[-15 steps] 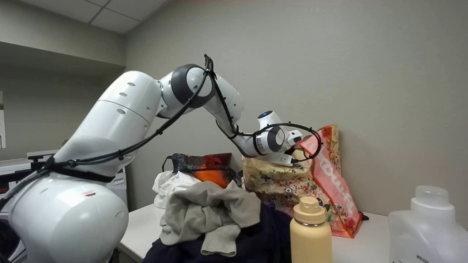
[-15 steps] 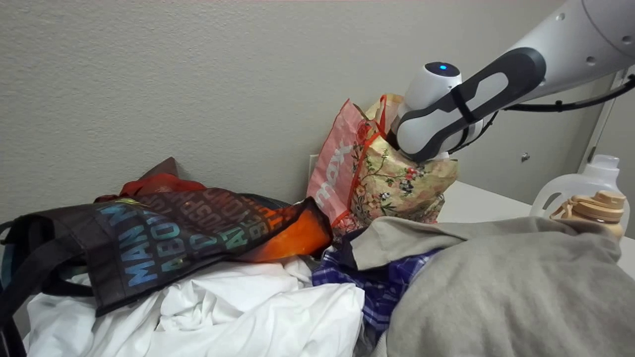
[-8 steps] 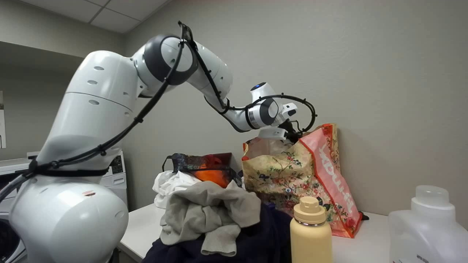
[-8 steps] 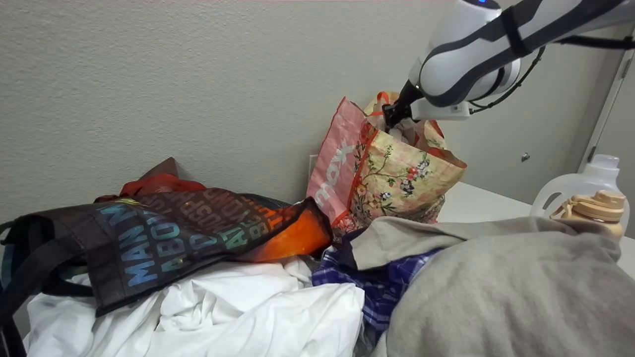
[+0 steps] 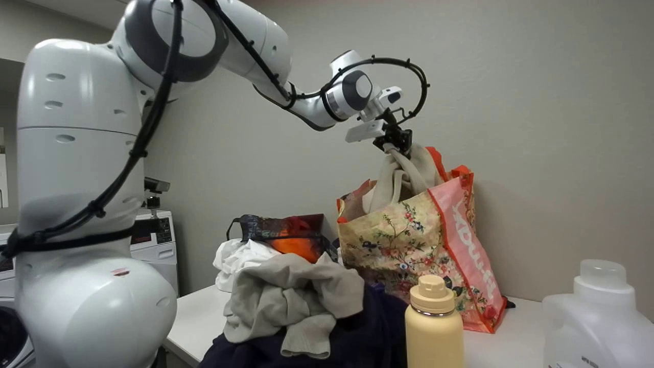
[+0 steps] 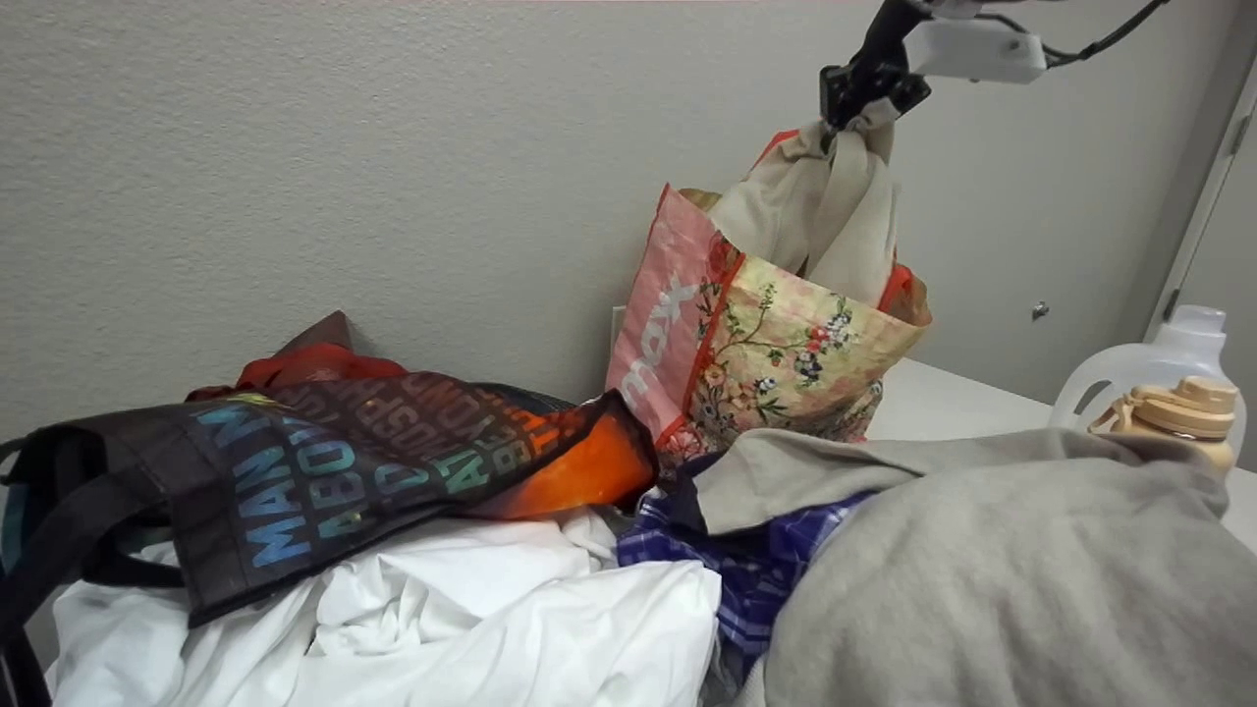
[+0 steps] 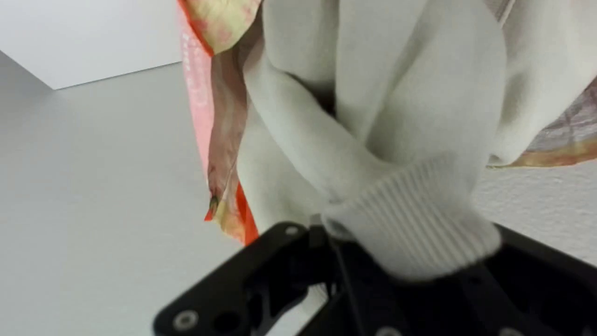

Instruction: Take the hoodie out of the bag and put it on the pile of clothes

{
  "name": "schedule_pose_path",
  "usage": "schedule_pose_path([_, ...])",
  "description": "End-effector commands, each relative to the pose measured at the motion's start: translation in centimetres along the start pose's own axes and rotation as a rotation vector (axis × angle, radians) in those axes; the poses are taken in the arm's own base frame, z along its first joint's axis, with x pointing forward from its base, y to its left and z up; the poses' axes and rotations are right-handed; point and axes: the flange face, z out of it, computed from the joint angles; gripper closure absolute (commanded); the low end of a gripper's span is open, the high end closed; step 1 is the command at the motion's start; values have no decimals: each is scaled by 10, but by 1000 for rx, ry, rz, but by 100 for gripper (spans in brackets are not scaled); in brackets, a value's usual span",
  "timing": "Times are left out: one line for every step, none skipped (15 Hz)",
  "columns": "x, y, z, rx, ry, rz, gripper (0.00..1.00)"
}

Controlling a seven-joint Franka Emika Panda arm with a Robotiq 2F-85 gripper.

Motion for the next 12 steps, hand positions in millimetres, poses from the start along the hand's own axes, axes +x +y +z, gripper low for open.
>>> schedule_pose_path([16, 7, -74, 7, 39, 16, 91])
schedule_pose_path([21, 10, -94, 12, 63, 26, 91])
schedule_pose_path([24, 10, -113, 16, 82, 32, 91])
schedule_pose_path([28, 11, -132, 13, 105, 36, 91])
schedule_pose_path([30, 12, -150, 12, 125, 40, 91])
schedule_pose_path([32, 14, -167, 6, 136, 46, 91])
schedule_pose_path([33, 15, -182, -1, 141, 50, 91])
schedule_pose_path([32, 17, -197, -12, 141, 53, 91])
schedule_pose_path([31, 20, -212, -28, 139, 57, 91])
schedule_pose_path([30, 22, -226, -45, 141, 63, 91])
schedule_pose_path([28, 25, -243, -62, 148, 78, 91])
schedule_pose_path([26, 26, -262, -71, 169, 89, 91])
